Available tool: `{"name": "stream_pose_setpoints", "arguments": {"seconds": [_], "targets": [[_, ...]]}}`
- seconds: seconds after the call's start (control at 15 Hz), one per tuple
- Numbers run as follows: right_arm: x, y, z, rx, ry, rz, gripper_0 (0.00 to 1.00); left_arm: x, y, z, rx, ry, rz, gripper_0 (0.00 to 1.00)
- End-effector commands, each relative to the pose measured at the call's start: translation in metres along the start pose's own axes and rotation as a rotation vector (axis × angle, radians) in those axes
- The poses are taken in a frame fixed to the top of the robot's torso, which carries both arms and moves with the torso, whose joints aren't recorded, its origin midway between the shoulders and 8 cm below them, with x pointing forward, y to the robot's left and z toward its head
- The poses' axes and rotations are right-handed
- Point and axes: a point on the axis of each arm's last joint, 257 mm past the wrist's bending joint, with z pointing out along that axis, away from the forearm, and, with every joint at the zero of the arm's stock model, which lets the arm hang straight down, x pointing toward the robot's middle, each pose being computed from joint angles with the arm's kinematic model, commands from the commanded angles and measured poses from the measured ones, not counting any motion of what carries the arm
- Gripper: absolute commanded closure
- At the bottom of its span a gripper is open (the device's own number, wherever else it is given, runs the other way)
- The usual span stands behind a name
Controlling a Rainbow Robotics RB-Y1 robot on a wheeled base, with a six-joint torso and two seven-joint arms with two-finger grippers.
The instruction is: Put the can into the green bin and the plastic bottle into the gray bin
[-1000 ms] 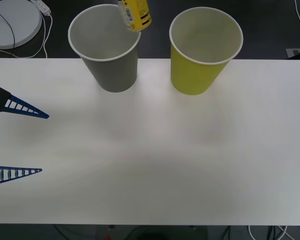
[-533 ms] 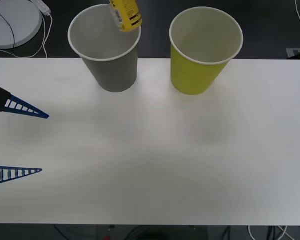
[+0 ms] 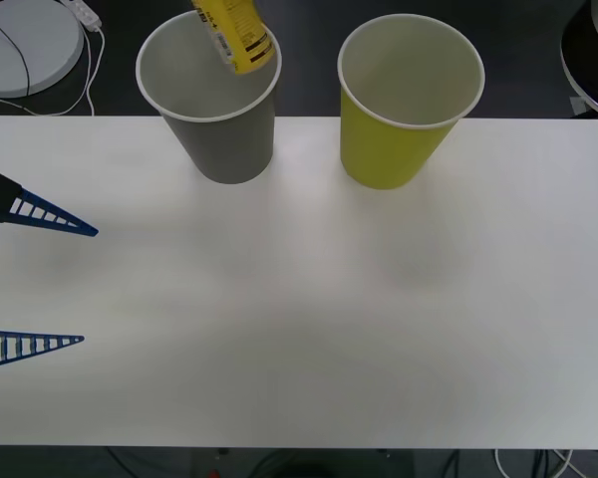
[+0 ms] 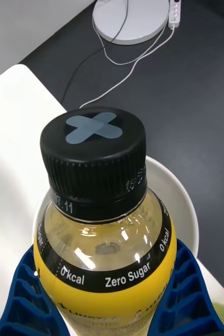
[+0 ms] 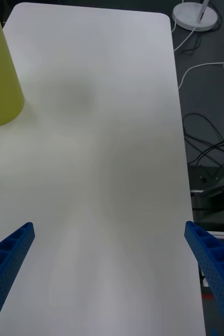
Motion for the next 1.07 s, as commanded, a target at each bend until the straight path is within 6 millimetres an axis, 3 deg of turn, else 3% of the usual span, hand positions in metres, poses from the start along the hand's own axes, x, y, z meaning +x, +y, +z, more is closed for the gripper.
{"name": "stream_pose_setpoints", "arguments": {"seconds": [0.07, 0.93, 1.0, 1.07], "targets": [[-0.003, 0.009, 0.004, 0.03, 0.016, 0.006, 1.0, 0.0, 0.0, 0.0, 0.0, 0.0, 0.0, 0.0], [-0.006, 0.024, 0.02, 0.042, 0.019, -0.015, 1.0, 0.0, 0.0, 0.0, 0.0, 0.0, 0.0, 0.0], [-0.006, 0.022, 0.02, 0.042, 0.018, -0.01, 0.84, 0.0, 0.0, 0.0, 0.0, 0.0, 0.0, 0.0], [-0.005, 0.022, 0.02, 0.041, 0.018, -0.005, 0.3, 0.0, 0.0, 0.0, 0.0, 0.0, 0.0, 0.0]]}}
